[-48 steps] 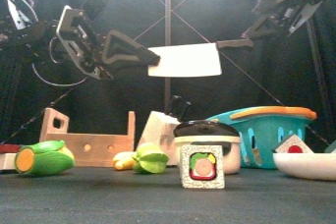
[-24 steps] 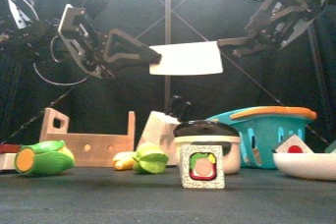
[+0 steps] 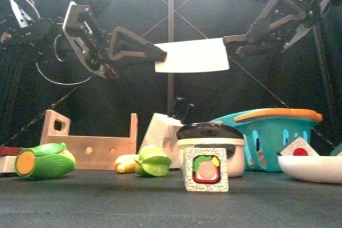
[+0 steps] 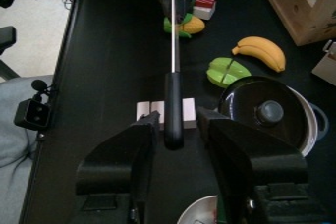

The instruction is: Regrasp cleaver

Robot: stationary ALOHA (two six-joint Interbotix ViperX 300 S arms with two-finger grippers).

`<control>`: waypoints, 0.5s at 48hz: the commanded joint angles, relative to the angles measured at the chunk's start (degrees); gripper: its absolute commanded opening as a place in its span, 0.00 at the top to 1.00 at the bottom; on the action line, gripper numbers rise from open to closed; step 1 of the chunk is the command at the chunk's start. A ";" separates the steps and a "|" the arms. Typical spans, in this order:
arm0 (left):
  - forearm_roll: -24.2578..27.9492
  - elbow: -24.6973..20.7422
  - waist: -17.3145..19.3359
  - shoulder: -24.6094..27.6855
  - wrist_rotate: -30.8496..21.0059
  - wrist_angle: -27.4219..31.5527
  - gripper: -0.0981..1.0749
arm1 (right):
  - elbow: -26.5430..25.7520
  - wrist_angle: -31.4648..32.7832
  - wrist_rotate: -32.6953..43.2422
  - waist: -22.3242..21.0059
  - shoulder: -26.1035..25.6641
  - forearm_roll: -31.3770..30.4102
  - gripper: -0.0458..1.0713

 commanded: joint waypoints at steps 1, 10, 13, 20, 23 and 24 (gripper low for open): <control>-0.09 -1.14 -0.09 -0.53 0.09 -0.35 0.55 | -1.85 -0.53 0.09 -0.62 0.09 0.26 0.37; -0.18 -1.23 0.00 -0.44 0.18 -0.35 0.55 | -2.11 -0.62 0.09 -1.32 1.23 0.70 0.43; -0.18 -1.32 0.35 -0.44 0.26 -0.53 0.55 | -2.20 -0.62 0.09 -1.32 1.76 0.79 0.44; 0.00 -1.58 0.44 -0.44 0.26 -0.44 0.55 | -2.46 -0.35 0.18 -1.32 2.81 1.23 0.48; -0.09 -2.02 0.44 -0.35 0.26 -0.44 0.55 | -2.46 -0.09 0.18 -1.32 2.81 1.41 0.50; -0.18 -2.11 0.53 -0.35 0.26 -0.53 0.55 | -2.46 0.00 0.18 -1.23 2.81 1.41 0.51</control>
